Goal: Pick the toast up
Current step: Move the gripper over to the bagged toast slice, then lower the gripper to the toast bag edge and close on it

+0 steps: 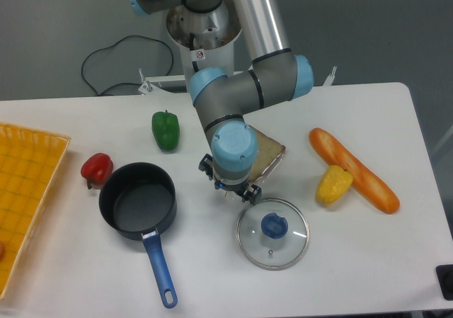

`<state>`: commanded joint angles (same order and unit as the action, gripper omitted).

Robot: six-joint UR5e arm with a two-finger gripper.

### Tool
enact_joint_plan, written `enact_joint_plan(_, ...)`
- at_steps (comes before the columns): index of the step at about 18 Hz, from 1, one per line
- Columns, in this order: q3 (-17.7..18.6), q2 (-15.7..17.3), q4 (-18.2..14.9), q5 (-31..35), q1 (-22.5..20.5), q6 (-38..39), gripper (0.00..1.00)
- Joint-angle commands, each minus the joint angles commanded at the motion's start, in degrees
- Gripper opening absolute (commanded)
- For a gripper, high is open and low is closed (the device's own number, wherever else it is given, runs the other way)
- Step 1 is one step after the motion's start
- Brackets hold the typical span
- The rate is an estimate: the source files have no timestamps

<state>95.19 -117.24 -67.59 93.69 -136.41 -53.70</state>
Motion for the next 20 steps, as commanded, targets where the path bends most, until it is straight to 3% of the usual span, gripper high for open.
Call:
enact_joint_plan(12, 0.35, -0.97, 0.09, 0.88, 1.23, 0.18, 0.99)
enact_joint_plan(20, 0.26, -1.23, 0.09, 1.24, 1.58, 0.18, 0.91)
